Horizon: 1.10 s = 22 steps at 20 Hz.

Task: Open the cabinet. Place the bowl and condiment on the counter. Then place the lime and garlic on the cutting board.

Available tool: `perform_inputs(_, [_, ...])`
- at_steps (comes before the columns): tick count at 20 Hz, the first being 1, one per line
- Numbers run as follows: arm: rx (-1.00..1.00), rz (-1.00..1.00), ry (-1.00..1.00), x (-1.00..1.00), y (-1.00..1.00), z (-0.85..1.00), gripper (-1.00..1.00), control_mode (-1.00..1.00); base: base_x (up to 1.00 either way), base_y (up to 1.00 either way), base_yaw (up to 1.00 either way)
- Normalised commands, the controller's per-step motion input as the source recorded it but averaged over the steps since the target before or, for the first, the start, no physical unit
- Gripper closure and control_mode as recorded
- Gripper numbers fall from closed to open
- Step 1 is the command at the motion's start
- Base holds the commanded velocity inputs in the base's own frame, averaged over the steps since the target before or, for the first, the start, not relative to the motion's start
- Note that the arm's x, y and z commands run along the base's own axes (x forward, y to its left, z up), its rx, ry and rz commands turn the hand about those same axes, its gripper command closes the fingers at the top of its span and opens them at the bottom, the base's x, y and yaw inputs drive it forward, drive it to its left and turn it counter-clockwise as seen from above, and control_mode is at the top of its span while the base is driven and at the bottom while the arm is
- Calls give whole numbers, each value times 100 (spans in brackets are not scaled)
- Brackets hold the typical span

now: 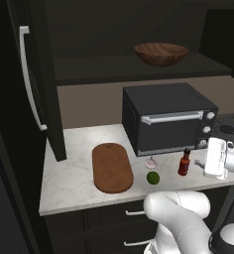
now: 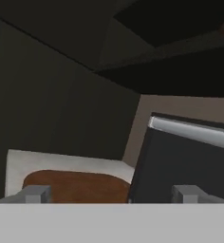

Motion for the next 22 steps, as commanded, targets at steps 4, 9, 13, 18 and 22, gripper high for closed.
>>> perform_inputs(4, [0, 0, -19, -36, 0, 41, -100, -100, 0, 0, 0])
perform_inputs(9, [-3, 0, -13, -5, 19, 22, -100, -100, 0, 0, 0])
perform_inputs(13, [-5, 0, -9, -4, 10, 30, -100, -100, 0, 0, 0])
perform_inputs(18, [-8, 0, -6, 0, 4, 32, -100, -100, 0, 0, 0])
perform_inputs(22, [-16, 0, 0, 0, 35, 19, -100, -100, 0, 0, 0])
